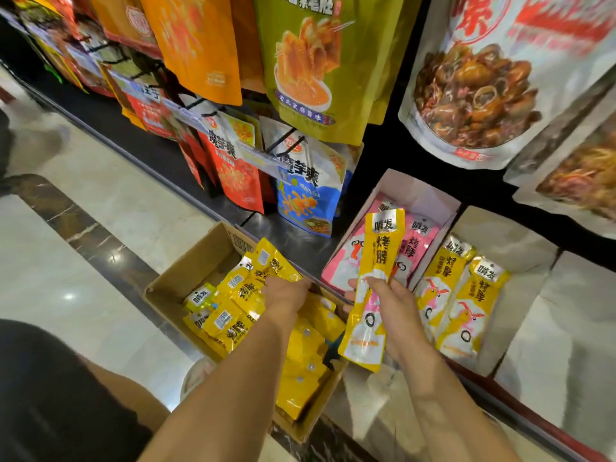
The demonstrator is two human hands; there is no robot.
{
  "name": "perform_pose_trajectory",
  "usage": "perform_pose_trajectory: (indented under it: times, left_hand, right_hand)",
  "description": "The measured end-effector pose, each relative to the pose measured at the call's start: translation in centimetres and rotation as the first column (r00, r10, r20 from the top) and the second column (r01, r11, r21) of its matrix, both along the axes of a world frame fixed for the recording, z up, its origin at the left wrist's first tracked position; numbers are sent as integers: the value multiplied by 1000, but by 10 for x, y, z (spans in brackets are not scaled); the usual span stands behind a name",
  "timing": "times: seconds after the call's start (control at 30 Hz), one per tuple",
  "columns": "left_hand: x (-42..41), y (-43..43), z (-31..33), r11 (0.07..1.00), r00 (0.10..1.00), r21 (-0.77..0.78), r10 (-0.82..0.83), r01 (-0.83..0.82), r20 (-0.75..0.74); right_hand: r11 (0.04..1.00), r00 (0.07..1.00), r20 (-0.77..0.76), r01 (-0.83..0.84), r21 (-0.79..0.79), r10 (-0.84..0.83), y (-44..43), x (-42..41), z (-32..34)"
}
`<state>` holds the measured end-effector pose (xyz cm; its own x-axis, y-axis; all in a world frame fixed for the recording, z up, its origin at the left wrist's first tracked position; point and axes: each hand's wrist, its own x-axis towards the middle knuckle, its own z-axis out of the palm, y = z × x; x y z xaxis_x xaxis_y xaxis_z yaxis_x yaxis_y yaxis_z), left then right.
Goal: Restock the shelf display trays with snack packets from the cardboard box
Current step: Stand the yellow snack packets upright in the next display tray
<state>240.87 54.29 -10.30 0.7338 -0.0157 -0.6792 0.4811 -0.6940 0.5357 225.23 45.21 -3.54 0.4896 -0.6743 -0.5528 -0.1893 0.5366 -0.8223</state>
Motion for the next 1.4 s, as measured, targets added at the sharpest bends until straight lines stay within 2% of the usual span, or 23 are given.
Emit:
perform_pose_trajectory:
  times: [0.27,0.43,0.57,0.7,0.8,0.87,0.97,1.1,1.23,1.4]
  left_hand:
    - [-3,29,24,986,996,-156,74,-66,47]
    - [-10,49,49,914,985,-395,144,-94,98]
    - [-13,56,68,854,998,-519,58,-30,38]
    - [-19,51,71,840,994,-533,-103,105,33]
    - [-32,37,70,814,983,-557,-180,164,26]
    - [-44,24,74,794,972,-575,-234,199,14]
    - [-64,0,79,739,932,-619,-362,267,-29]
    - [-87,-39,77,659,839,-615,-544,433,7]
    - [-114,-79,77,603,792,-615,-607,508,59]
    - [-146,-122,57,599,772,-570,-627,562,103]
  right_hand:
    - [999,1000,17,-18,-40,19,10,8,24]
    - [997,1000,-15,-17,-72,16,8,1,25]
    - [997,1000,-4,-6,-71,6,4,-13,26]
    - [997,998,-15,64,-48,-64,-6,-36,27]
    - [986,987,42,159,-54,-156,-37,-62,-23]
    - [978,978,17,207,-32,-206,-43,-78,-14]
    - [952,951,41,305,11,-305,-45,-99,16]
    - [906,906,28,423,3,-423,-61,-131,22]
    - [865,863,54,500,51,-502,-77,-164,16]
    - [835,833,71,543,88,-549,-92,-195,1]
